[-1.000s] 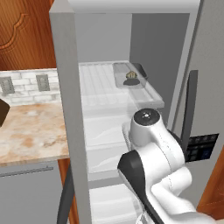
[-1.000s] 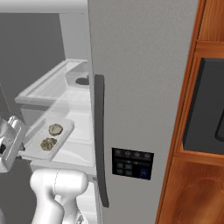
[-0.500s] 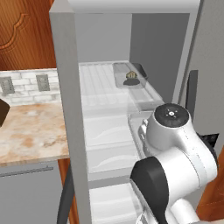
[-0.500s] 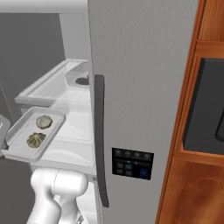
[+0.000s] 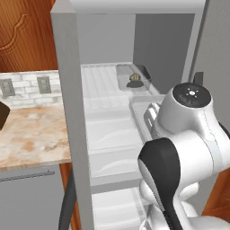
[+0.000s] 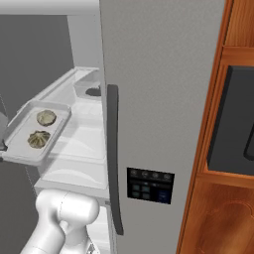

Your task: Place two dumplings into each of the tupperware containers and then place the containers in the fridge.

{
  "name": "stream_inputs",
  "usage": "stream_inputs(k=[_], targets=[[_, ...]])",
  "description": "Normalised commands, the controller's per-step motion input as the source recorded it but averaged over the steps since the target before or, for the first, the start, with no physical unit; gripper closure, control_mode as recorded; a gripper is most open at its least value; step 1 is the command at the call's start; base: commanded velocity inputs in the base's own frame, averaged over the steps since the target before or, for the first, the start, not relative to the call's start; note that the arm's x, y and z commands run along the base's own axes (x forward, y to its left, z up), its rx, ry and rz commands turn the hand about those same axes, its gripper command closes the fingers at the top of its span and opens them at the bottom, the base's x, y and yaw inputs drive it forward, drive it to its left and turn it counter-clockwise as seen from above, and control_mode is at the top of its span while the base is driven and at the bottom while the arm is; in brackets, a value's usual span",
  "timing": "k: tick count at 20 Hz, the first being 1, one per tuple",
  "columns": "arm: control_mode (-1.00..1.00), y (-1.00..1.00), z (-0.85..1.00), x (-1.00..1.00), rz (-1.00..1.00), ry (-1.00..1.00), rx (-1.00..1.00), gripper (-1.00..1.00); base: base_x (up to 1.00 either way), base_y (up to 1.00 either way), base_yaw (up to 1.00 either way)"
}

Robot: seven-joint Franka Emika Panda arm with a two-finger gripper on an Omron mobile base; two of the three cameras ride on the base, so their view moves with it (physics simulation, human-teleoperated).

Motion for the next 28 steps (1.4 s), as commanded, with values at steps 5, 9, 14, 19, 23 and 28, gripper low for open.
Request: stream_inputs(k=[5, 9, 14, 19, 23, 28], targets=[[-1.0, 0.0, 0.08, 0.55, 0.16, -0.04, 0.09, 1.0, 0.0, 0.0, 0.0], [-1.0, 0.0, 0.16, 0.3, 0.17, 0.0, 0.04, 1.0, 0.0, 0.0, 0.0], [-1.0, 0.18, 0.12, 0.32, 0.02, 0.14, 0.01, 1.0, 0.0, 0.0, 0.0], [-1.0, 0.02, -0.05, 0.71, 0.02, 0.07, 0.0, 1.0, 0.0, 0.0, 0.0], [-1.0, 0.0, -0.15, 0.62, 0.12, 0.0, 0.0, 1.0, 0.0, 0.0, 0.0], [-1.0, 0.0, -0.02, 0.74, 0.13, 0.04, 0.0, 1.0, 0.0, 0.0, 0.0]])
